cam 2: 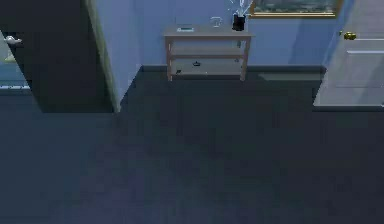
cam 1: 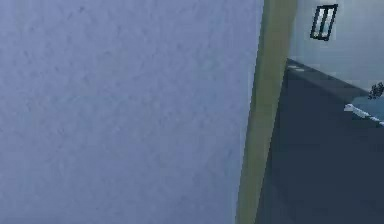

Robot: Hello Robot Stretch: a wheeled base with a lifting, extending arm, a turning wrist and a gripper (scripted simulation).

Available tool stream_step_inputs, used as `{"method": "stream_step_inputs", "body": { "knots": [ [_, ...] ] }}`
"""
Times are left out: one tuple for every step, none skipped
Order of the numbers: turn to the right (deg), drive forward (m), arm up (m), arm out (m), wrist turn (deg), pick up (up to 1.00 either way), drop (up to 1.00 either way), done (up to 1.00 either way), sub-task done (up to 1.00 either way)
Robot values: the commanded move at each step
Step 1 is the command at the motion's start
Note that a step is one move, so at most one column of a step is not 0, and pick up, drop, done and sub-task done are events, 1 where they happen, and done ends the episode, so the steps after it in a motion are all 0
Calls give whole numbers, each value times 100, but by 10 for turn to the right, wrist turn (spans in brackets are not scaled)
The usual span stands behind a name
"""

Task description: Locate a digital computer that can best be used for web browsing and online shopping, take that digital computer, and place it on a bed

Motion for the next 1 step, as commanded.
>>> {"method": "stream_step_inputs", "body": {
  "knots": [
    [-450,0,0,0,0,0,0,0,0]
  ]
}}
